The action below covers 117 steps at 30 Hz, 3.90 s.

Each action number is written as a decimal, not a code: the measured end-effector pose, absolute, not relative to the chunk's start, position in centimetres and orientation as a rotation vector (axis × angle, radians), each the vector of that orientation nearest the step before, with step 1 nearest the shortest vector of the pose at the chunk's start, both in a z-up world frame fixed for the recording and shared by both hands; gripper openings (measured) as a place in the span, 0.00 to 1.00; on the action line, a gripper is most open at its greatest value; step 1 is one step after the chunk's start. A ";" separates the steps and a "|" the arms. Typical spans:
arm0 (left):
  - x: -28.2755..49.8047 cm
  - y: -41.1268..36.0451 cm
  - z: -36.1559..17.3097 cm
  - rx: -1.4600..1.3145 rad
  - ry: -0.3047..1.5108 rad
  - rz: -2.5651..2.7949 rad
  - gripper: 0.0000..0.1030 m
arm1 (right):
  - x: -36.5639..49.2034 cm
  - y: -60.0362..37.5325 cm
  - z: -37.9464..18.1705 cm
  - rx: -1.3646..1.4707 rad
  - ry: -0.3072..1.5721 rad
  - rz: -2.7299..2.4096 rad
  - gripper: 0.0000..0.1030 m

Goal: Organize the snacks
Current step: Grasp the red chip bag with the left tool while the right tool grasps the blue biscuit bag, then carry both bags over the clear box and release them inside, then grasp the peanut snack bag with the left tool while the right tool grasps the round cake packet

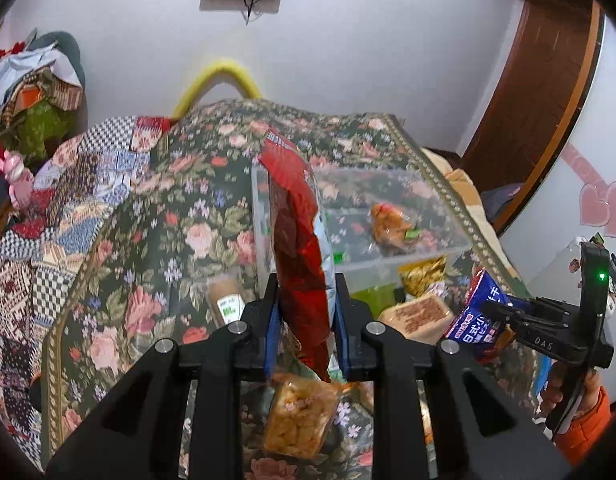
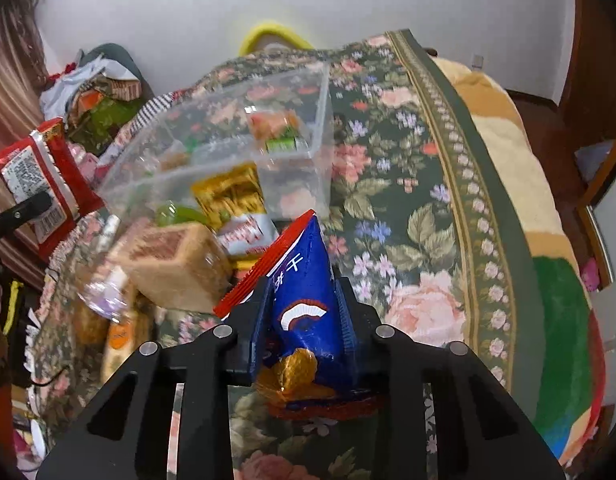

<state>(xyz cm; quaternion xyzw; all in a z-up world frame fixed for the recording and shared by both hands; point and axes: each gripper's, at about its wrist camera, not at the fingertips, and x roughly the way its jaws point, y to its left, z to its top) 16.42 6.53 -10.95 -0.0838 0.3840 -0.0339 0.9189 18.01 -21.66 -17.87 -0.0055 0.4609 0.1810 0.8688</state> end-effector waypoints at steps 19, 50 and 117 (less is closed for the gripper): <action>21.0 4.5 -7.5 -0.137 0.687 -0.092 0.22 | 20.8 -18.7 -9.7 0.000 0.718 0.431 0.22; 31.0 2.2 -16.7 -0.153 0.925 -0.131 0.22 | 29.5 -13.8 -16.3 0.019 0.912 0.444 0.23; 13.1 5.1 -22.6 -0.091 1.036 -0.126 0.48 | 13.5 -10.1 -21.5 -0.113 1.110 0.612 0.42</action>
